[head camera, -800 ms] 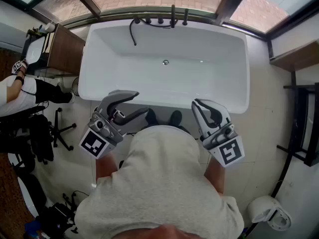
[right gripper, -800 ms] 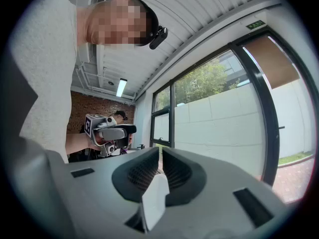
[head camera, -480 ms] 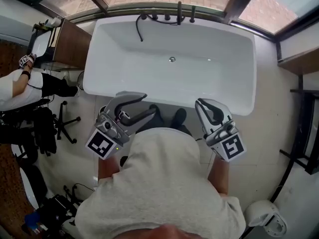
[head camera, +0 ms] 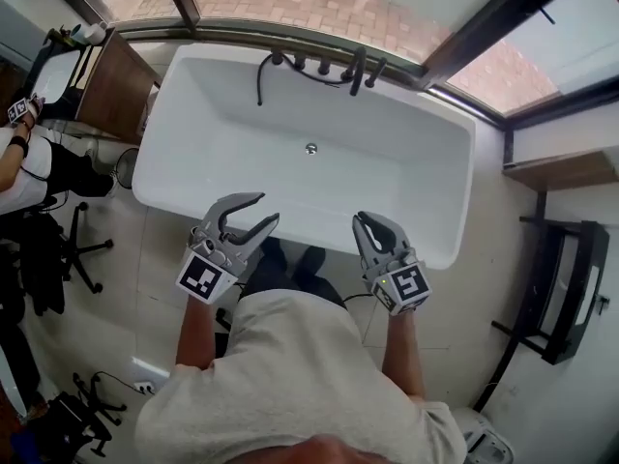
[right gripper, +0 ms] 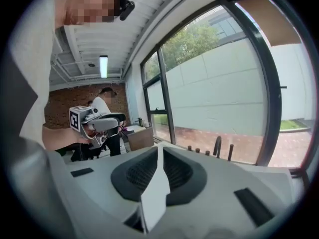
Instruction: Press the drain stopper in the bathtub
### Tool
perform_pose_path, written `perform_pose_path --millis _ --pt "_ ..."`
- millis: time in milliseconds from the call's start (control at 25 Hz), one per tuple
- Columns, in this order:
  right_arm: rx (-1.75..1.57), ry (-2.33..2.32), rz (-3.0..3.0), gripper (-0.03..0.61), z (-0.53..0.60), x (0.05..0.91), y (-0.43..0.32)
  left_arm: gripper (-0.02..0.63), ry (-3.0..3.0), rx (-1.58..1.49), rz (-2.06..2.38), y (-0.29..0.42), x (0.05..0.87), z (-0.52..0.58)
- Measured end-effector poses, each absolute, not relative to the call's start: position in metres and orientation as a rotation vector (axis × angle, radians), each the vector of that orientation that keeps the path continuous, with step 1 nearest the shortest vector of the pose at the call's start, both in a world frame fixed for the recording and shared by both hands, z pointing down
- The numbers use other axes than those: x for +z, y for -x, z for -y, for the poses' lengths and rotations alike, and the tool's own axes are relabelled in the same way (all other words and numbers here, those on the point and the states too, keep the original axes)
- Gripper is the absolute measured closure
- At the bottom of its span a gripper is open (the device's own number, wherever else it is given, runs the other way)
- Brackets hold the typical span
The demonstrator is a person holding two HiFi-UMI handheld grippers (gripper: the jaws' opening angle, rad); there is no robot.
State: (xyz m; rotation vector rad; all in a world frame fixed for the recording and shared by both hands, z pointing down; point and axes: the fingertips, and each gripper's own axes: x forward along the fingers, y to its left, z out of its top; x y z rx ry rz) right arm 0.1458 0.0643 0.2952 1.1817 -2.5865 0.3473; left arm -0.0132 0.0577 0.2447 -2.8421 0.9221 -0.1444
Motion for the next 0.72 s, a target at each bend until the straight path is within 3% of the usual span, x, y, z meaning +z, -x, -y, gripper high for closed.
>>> perform_pose_path --millis 120,160,200,440,720 --pt "0.427 -1.164 2.477 0.514 -0.036 0.333 -0.131 0.449 2.831 -0.233 -1.167 0.046 0.327 -0.013" --pt "0.453 -1.143 2.454 0.446 -0.031 0.347 -0.125 0.44 2.819 -0.287 -1.236 0.056 0.362 -0.002" --pt "0.473 -1.124 2.432 0.434 -0.027 0.363 -0.118 0.44 2.81 -0.351 -1.289 0.065 0.398 0.007" --pt "0.558 -0.973 2.272 0.417 -0.002 0.489 -0.106 0.439 2.778 -0.743 -1.352 0.074 0.59 0.023" --pt "0.542 -0.864 2.045 0.42 0.073 0.693 -0.151 0.437 2.676 -0.918 -1.34 0.06 0.709 0.023"
